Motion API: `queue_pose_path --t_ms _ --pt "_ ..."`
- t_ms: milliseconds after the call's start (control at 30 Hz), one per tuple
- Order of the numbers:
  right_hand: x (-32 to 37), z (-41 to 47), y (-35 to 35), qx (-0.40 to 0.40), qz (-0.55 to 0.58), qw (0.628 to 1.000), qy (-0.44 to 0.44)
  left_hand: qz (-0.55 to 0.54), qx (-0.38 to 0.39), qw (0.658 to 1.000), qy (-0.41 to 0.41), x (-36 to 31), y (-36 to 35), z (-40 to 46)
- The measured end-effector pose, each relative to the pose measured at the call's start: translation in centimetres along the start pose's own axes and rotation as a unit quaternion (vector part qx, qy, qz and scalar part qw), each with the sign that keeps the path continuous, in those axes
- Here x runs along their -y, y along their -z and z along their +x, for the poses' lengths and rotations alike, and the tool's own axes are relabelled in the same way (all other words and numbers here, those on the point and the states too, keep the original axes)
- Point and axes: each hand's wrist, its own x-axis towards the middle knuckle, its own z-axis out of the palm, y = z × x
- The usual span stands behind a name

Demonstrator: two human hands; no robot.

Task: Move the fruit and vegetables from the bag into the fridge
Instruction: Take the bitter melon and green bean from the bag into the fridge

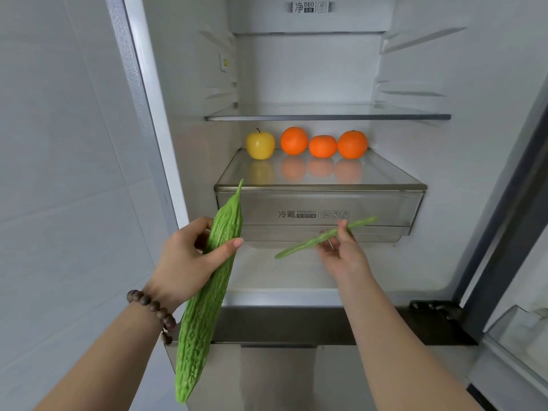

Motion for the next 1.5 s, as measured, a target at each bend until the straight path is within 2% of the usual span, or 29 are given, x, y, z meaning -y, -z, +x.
queue_pose_path --t_ms 200,600,967,1067,1167,1267,1333,1433,1500 --pt "-0.9 -0.9 0.6 -0.001 -0.003 1.0 0.027 -0.014 0.01 1.0 0.005 0.8 0.3 0.4" --pt "-1.8 -8.1 3.0 -0.011 -0.013 0.998 0.063 -0.049 0.052 0.997 -0.024 0.0 1.2 -1.9" --pt "-1.9 -13.9 4.6 -0.012 -0.005 0.999 0.05 -0.081 0.058 0.995 0.002 -1.5 1.0 -5.4" --pt "-1.2 -15.1 4.6 -0.021 -0.043 0.998 0.038 -0.078 0.05 0.996 0.009 -2.2 0.9 -6.2" --pt "0.0 -16.6 4.4 0.007 -0.142 0.988 0.059 -0.074 0.043 0.996 0.012 -2.9 0.8 -6.8" --pt "1.4 -18.6 3.3 0.068 -0.257 0.955 0.128 -0.077 0.039 0.996 0.019 -3.4 0.7 -7.2" --pt "2.4 -19.6 1.8 0.091 -0.345 0.914 0.191 -0.081 0.034 0.996 0.025 -3.7 0.8 -7.3" --pt "3.9 -19.7 -1.1 0.099 -0.473 0.829 0.28 -0.09 0.013 0.996 0.025 -4.1 1.5 -7.2" --pt "4.9 -18.9 -3.4 0.124 -0.551 0.748 0.349 -0.088 -0.001 0.996 0.026 -4.1 2.2 -7.0"
